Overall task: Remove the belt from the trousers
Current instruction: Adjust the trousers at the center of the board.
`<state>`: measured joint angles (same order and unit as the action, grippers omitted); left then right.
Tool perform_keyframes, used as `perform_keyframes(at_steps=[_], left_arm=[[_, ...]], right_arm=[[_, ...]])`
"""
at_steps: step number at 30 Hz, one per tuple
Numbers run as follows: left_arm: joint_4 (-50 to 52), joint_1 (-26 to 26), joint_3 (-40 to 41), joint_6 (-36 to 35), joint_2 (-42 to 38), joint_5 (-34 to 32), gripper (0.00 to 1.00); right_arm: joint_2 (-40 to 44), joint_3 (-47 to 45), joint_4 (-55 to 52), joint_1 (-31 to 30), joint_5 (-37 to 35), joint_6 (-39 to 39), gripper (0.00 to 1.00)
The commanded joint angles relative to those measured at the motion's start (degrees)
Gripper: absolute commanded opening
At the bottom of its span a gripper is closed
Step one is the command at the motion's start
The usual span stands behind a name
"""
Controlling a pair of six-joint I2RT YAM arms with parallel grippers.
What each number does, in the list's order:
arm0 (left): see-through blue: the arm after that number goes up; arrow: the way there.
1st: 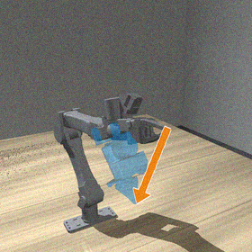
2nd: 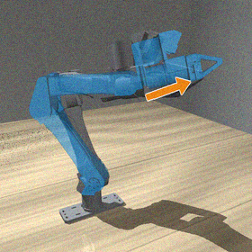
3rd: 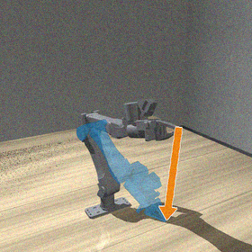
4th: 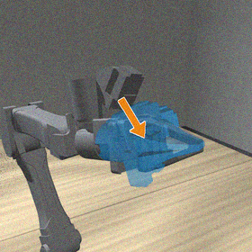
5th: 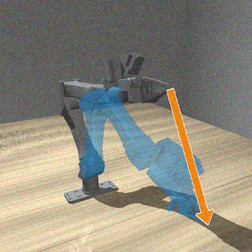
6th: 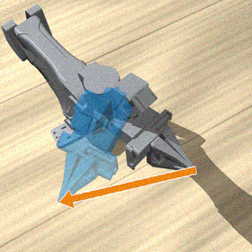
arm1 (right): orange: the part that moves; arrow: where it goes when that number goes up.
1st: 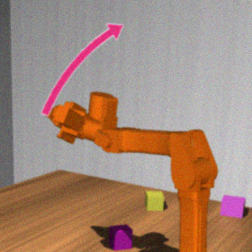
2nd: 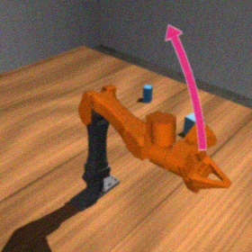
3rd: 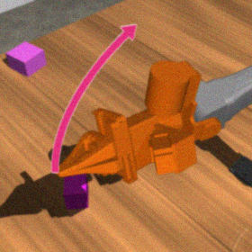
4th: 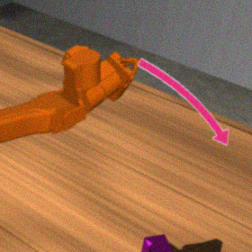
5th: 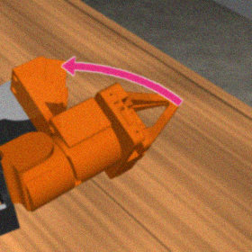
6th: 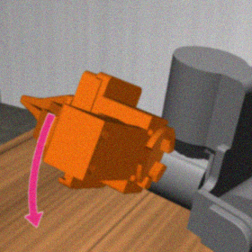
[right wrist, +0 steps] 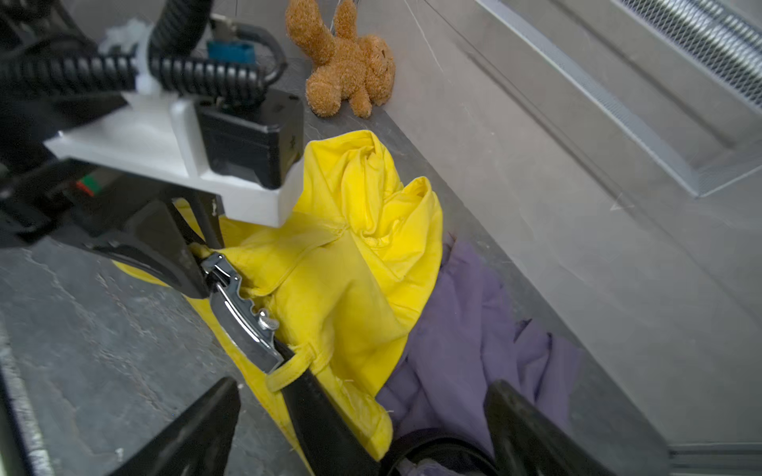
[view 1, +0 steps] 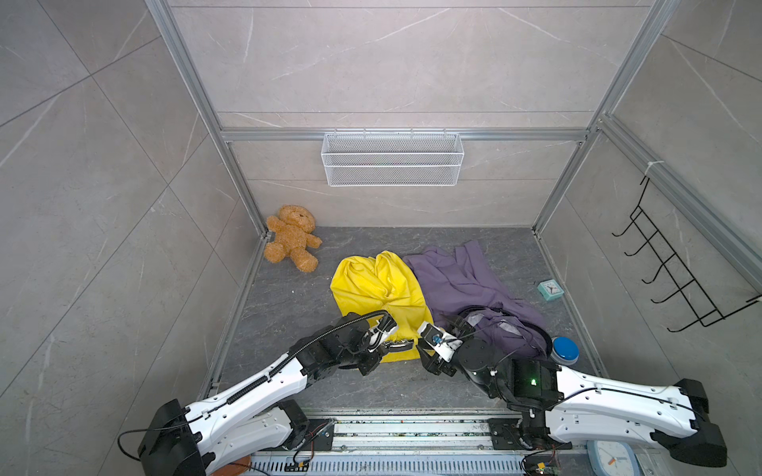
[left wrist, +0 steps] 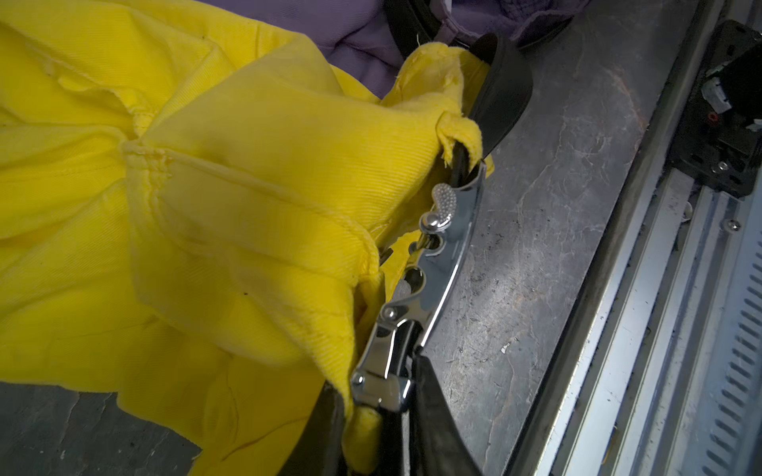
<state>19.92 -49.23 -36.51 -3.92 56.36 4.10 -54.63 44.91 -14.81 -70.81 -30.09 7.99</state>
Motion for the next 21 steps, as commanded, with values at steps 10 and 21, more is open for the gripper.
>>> perform_keyframes(at_steps=[10, 21], left_arm=[[-16.0, 0.3, 5.3, 24.8, -6.1, -21.5, 0.0], [-23.4, -0.3, 12.7, 45.9, -11.9, -33.9, 0.0]], right_arm=[[-10.7, -2.0, 4.5, 13.0, 33.2, -50.3, 0.93], [-37.1, 7.8, 13.6, 27.6, 39.4, -51.6, 0.75]])
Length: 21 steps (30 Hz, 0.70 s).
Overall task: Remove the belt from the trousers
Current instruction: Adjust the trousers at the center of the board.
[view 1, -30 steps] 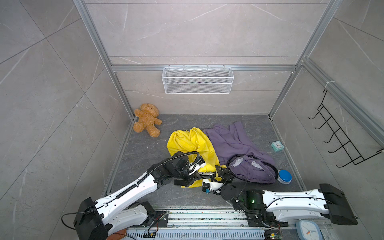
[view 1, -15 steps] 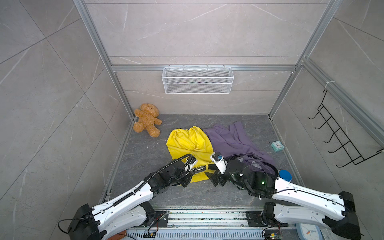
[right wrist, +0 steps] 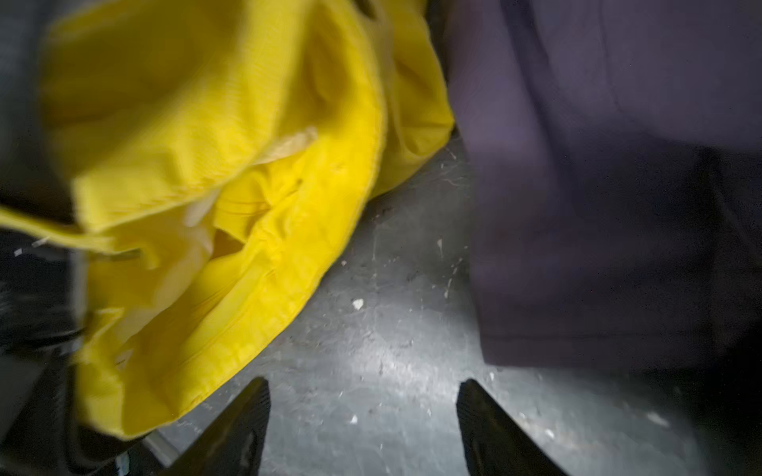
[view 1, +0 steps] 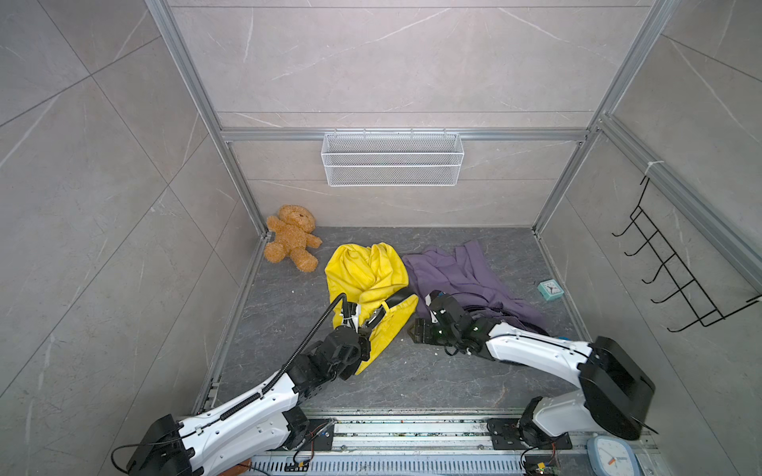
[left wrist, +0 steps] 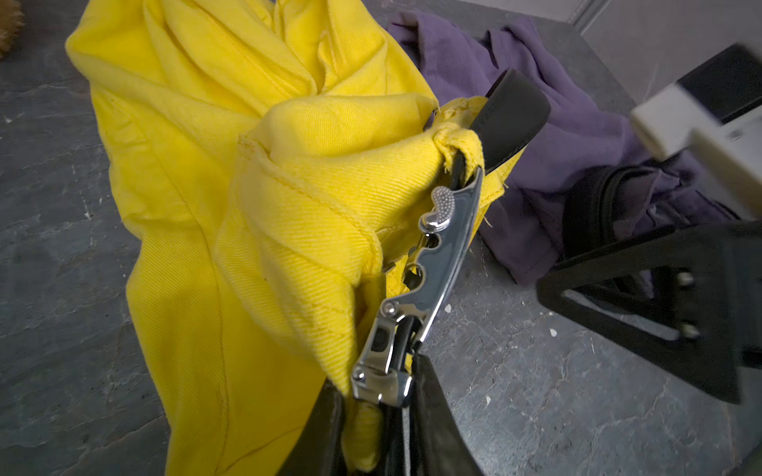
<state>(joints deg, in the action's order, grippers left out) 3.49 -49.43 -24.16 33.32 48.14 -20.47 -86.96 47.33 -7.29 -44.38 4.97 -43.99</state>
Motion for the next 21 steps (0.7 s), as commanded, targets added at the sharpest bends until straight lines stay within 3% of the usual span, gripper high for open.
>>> perform_keyframes(at_steps=[1, 6, 8, 11, 13, 16, 17, 18, 20, 21], left_arm=[[-6.9, -0.4, 1.0, 9.7, -4.9, -10.5, 0.0], [-5.8, -4.1, 2.4, 10.8, -8.2, -16.6, 0.0], [-6.2, -4.9, 3.1, 12.1, -8.0, -17.4, 0.0], [-9.0, -5.4, 4.7, 12.6, -7.1, -18.0, 0.0], [-10.6, -5.5, 5.5, 13.0, -6.9, -19.2, 0.0], [-8.8, -5.5, 5.2, 13.1, -7.4, -21.2, 0.0], [-6.6, -5.5, 4.6, 13.4, -7.9, -21.8, 0.0], [-4.3, -5.5, 3.9, 13.3, -9.0, -22.0, 0.05], [1.1, -5.5, 2.4, 12.9, -11.5, -22.3, 0.43], [3.9, -5.5, 1.3, 12.6, -13.2, -22.4, 0.57]], right_arm=[[-6.9, 6.4, 8.9, 1.4, 6.4, 0.6, 0.76], [-17.3, 10.4, 21.1, 1.9, 12.5, -2.8, 0.76], [-22.6, 15.4, 21.5, 1.6, 17.0, -2.6, 0.75], [-28.1, 19.5, 22.4, 0.2, 17.9, -3.7, 0.68], [-30.2, 20.3, 23.1, -0.2, 17.2, -3.8, 0.51], [-27.7, 19.6, 17.1, 0.6, 13.0, 1.4, 0.07], [-25.7, 20.3, 11.9, 1.3, 11.2, 5.2, 0.0], [-23.1, 21.5, 6.4, 2.1, 10.1, 10.1, 0.0], [-19.7, 27.2, -7.6, 4.6, 10.3, 21.2, 0.0], [-19.3, 32.4, -16.6, 6.2, 10.7, 28.2, 0.0]])
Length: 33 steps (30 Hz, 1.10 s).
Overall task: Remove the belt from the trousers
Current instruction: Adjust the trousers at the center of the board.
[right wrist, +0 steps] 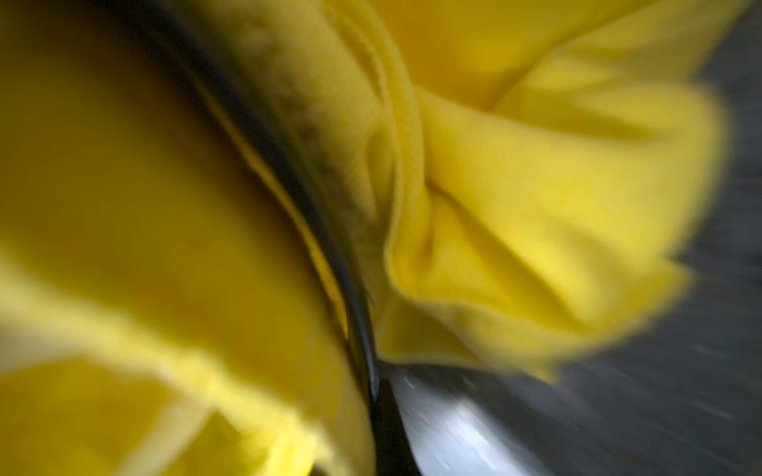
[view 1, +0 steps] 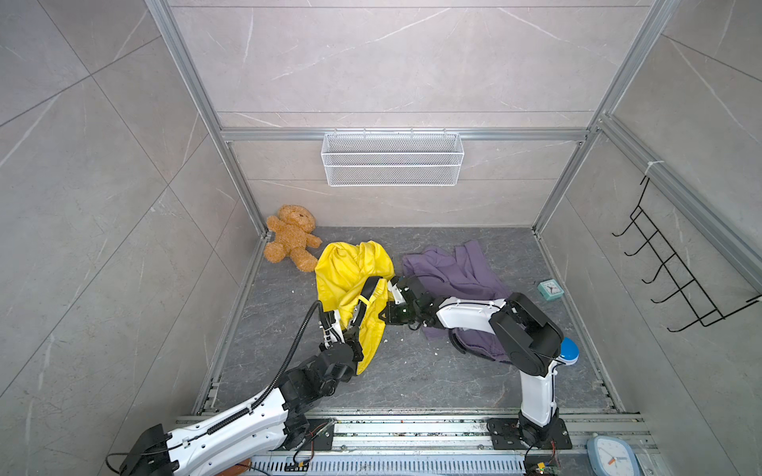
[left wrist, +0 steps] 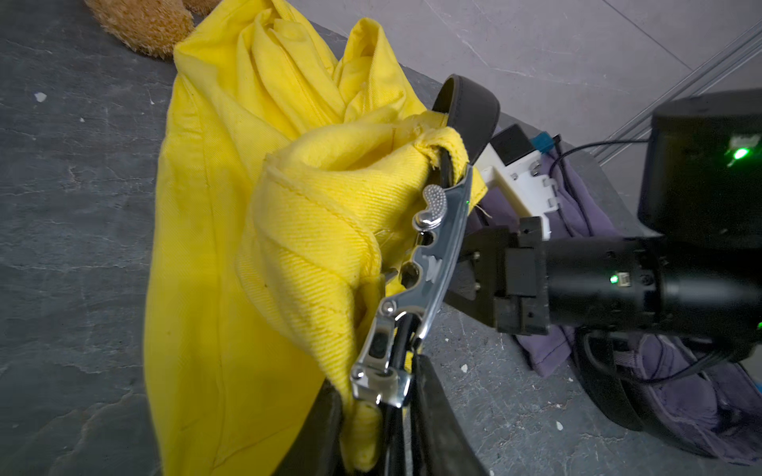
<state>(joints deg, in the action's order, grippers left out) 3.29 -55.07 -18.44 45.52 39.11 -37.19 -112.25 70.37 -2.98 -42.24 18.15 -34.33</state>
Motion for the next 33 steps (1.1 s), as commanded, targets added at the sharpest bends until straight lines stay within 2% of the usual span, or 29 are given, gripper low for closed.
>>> perform_keyframes(at_steps=[1, 2, 4, 6, 8, 9, 11, 13, 14, 17, 20, 23, 25, 28, 30, 33], left_arm=[[6.8, 0.1, -5.3, 0.0, -5.6, -5.7, 0.64], [9.4, 0.2, -6.7, -1.4, -6.9, -5.3, 0.69], [14.9, 0.2, -9.7, -2.9, -9.0, -5.4, 0.75], [19.5, 0.1, -12.6, -4.9, -10.0, -6.1, 0.78], [21.5, 0.1, -14.1, -6.6, -10.0, -7.0, 0.8], [21.6, 0.1, -14.4, -7.3, -9.6, -7.8, 0.81], [20.1, 0.2, -14.1, -8.6, -8.6, -8.4, 0.82], [18.6, 0.3, -14.1, -9.0, -6.7, -8.9, 0.83], [18.3, 0.4, -14.4, -8.9, -5.4, -9.3, 0.84], [19.2, 0.7, -16.7, -8.2, -2.0, -9.2, 0.86], [19.1, 1.0, -17.5, -8.6, -0.5, -8.4, 0.86], [20.3, 1.7, -18.1, -8.9, 0.3, -8.0, 0.87], [22.1, 2.1, -18.5, -8.9, 0.2, -8.1, 0.88], [23.7, 3.1, -18.7, -9.9, -0.8, -7.6, 0.89], [24.5, 4.7, -18.9, -11.2, -1.0, -5.8, 0.91], [24.8, 8.5, -19.6, -12.7, 0.0, -1.7, 0.92]], right_arm=[[5.9, 14.0, -28.7, 5.3, -2.9, 23.9, 0.0], [5.6, 19.5, -35.2, 7.0, -2.7, 30.9, 0.0], [2.9, 29.9, -46.4, 10.5, -4.2, 39.9, 0.0], [-4.4, 45.1, -59.7, 13.6, -3.0, 48.3, 0.0], [-13.6, 61.4, -72.0, 13.9, -4.7, 54.2, 0.0], [-19.6, 71.5, -75.8, 13.9, -4.8, 55.6, 0.06], [-27.9, 85.1, -74.5, 14.0, -3.7, 54.0, 0.21], [-32.6, 91.2, -71.5, 14.0, -3.3, 51.0, 0.53], [-34.4, 94.9, -72.2, 14.0, -3.2, 48.9, 0.63], [-33.4, 94.9, -75.1, 13.9, -2.8, 45.8, 0.73], [-28.6, 89.4, -75.4, 11.1, -6.0, 46.4, 0.77], [-17.3, 71.1, -65.6, 7.9, -7.6, 47.9, 0.81], [-11.7, 59.2, -59.6, 7.5, -4.7, 47.2, 0.81], [-8.7, 48.5, -58.2, 7.0, -5.1, 47.3, 0.81], [-5.4, 38.0, -50.8, 5.9, -5.3, 46.2, 0.81], [-3.3, 27.4, -41.8, 4.3, -8.0, 44.6, 0.82]])
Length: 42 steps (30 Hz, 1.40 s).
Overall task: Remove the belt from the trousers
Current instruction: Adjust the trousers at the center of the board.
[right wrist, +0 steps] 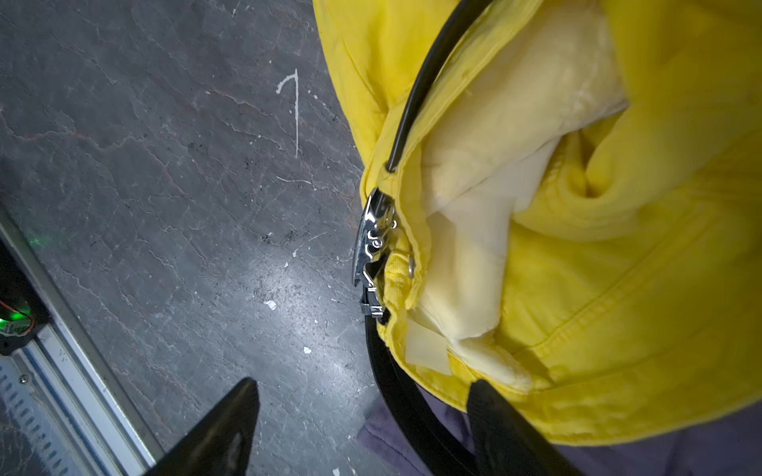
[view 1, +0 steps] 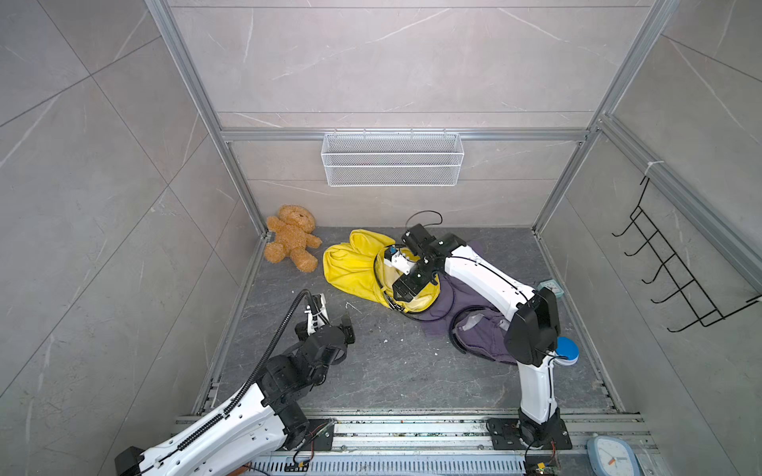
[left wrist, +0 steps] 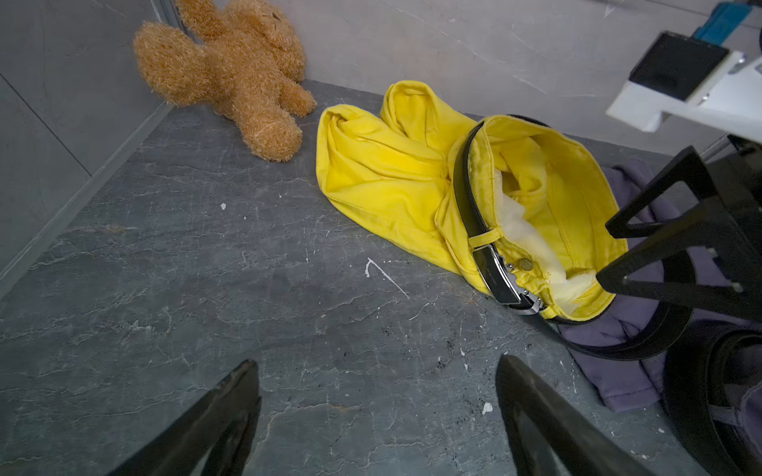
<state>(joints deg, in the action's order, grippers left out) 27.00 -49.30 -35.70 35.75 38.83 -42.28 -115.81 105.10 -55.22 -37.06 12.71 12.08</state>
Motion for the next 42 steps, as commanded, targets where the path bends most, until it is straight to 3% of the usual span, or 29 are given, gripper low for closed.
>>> perform_keyframes(at_steps=[1, 6, 12, 14, 17, 20, 22, 26, 28, 33, 36, 39, 42], left_arm=[[0.8, 3.9, -2.5, -3.3, 0.7, 4.7, 0.92], [-1.7, 8.2, -3.2, -5.5, 2.7, 10.2, 0.92], [-2.9, 9.0, -3.7, -7.1, 4.1, 11.2, 0.92], [-3.0, 9.2, -3.8, -7.4, 4.2, 11.0, 0.92], [-3.3, 9.4, -4.1, -8.2, 4.5, 11.1, 0.92], [-3.2, 9.6, -5.1, -9.8, 5.1, 11.2, 0.92], [-2.4, 10.2, -6.5, -11.7, 5.8, 11.2, 0.92], [0.7, 12.6, -10.4, -16.4, 7.1, 10.7, 0.92], [2.2, 13.8, -12.6, -18.5, 7.0, 10.4, 0.92], [6.9, 15.5, -18.5, -21.2, 6.6, 9.7, 0.92], [9.4, 15.6, -21.2, -21.7, 7.9, 11.0, 0.92], [10.1, 15.5, -21.6, -22.4, 10.4, 13.6, 0.92], [11.2, 15.5, -21.0, -21.7, 13.7, 16.2, 0.92]], right_arm=[[0.2, -9.2, 12.5, -1.1, -4.4, -2.2, 0.82], [-0.8, -14.6, 23.7, -1.8, -3.7, -1.5, 0.83], [-7.8, -11.0, 23.8, -3.8, -3.6, 0.1, 0.78], [-9.9, -10.1, 23.5, -3.8, -3.6, 0.3, 0.69], [-10.8, -10.1, 23.4, -3.9, -2.5, 1.2, 0.42], [-8.7, -11.3, 22.5, -3.7, 2.1, 3.0, 0.26], [-5.1, -13.6, 22.3, -3.8, 7.8, 4.7, 0.21], [5.4, -21.6, 21.4, -6.0, 20.2, 10.3, 0.21], [9.2, -23.5, 16.9, -9.2, 23.1, 13.6, 0.21], [13.6, -24.9, 5.7, -20.4, 24.5, 17.7, 0.21], [15.2, -27.1, 1.8, -23.2, 24.7, 18.2, 0.22], [16.6, -32.3, 2.1, -21.5, 23.9, 17.5, 0.25], [14.9, -34.9, 4.5, -13.9, 25.1, 14.8, 0.29]])
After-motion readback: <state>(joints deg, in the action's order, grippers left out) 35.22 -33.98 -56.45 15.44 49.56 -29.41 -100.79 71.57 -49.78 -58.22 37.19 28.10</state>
